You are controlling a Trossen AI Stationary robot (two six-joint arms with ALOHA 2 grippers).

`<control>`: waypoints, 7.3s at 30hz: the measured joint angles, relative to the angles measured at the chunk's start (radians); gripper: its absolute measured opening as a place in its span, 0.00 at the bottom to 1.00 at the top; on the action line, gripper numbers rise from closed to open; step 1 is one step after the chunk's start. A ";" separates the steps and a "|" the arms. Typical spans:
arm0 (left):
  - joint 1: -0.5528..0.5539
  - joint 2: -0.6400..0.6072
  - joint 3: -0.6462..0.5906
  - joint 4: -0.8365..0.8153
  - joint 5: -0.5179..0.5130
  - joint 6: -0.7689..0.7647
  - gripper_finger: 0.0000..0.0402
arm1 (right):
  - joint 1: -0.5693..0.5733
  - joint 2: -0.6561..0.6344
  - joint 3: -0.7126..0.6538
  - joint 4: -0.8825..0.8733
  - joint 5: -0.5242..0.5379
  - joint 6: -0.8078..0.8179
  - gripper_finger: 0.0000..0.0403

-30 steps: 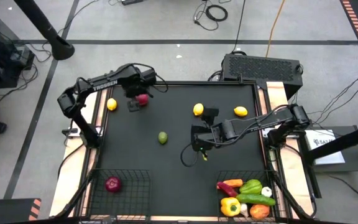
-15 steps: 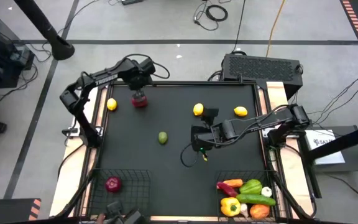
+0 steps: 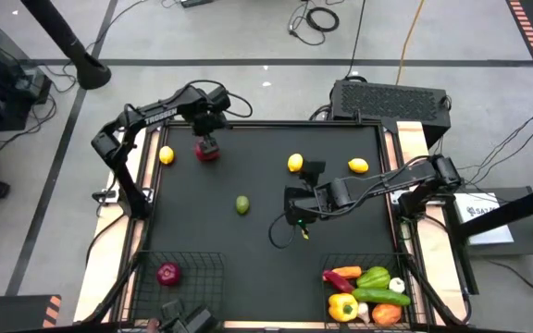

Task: Sort produce into baskets
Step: Put the red apple into the left wire basket

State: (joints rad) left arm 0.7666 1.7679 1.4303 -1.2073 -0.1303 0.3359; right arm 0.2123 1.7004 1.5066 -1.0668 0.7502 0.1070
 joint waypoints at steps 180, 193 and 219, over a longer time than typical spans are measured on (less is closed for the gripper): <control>-0.979 -0.679 0.068 -0.039 -0.278 -0.854 0.45 | -0.428 0.021 -0.211 1.387 -0.602 -0.494 0.51; -1.199 -0.541 0.066 0.009 -0.723 -0.935 0.45 | -0.585 0.386 0.103 1.299 -0.939 -0.283 0.51; -1.288 -0.539 0.002 -0.078 -1.024 -1.109 0.45 | -0.436 0.571 0.242 1.331 -0.638 -0.030 0.41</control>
State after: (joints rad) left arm -0.5211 1.2285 1.4326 -1.2855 -1.1543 -0.7727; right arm -0.2240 2.2710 1.7489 0.2646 0.1125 0.0769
